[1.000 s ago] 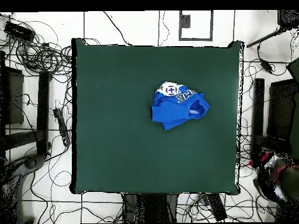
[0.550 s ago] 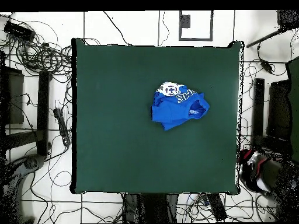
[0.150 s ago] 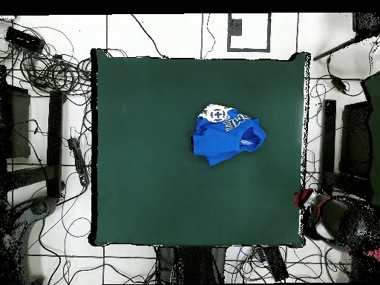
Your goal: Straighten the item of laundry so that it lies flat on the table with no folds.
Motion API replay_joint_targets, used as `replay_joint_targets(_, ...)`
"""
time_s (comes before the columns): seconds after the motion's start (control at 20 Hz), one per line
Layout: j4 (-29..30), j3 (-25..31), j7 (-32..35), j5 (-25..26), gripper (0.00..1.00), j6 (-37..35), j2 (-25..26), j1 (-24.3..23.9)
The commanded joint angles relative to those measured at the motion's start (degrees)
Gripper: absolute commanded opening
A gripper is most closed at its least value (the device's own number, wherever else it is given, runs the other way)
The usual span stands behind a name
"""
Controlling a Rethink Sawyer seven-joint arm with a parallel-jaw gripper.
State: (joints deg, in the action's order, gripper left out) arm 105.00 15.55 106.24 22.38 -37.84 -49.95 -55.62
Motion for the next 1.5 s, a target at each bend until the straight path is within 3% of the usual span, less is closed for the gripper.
replay_joint_targets(0.05, 2.97, 4.72, -3.56, 4.03, 1.00, 4.83, 4.15, 3.95)
replay_joint_targets(0.4, 0.20, 3.91, -0.71, 4.78, 1.00, 6.30, 8.24, 6.01)
replay_joint_targets(1.5, -16.85, 0.87, 5.12, 2.31, 1.00, 5.26, 21.74, 17.30)
